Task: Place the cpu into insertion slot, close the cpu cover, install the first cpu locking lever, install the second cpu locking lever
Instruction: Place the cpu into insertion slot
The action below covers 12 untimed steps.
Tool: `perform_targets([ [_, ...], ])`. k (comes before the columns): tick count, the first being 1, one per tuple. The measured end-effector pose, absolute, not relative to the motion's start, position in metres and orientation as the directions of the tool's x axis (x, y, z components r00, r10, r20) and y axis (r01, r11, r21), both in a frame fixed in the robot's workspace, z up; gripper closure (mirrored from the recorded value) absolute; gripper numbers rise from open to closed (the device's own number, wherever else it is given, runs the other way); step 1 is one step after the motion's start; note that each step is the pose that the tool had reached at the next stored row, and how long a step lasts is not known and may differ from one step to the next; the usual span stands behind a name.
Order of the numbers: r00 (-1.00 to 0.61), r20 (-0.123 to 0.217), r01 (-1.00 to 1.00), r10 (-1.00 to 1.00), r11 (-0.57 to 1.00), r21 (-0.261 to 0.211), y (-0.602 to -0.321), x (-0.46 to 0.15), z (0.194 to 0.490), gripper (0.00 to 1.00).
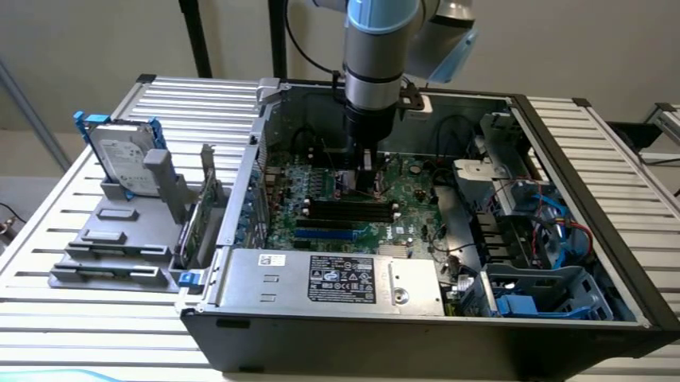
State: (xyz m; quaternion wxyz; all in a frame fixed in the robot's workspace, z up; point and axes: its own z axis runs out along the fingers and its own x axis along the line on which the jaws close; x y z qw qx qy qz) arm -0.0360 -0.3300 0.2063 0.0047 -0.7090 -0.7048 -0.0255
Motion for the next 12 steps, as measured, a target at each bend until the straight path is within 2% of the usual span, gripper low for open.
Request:
perform_targets([
  [12, 0.006, 0.043, 1.000, 0.999, -0.008, 0.029, -0.3294, -0.0357, 0.2016, 0.45],
])
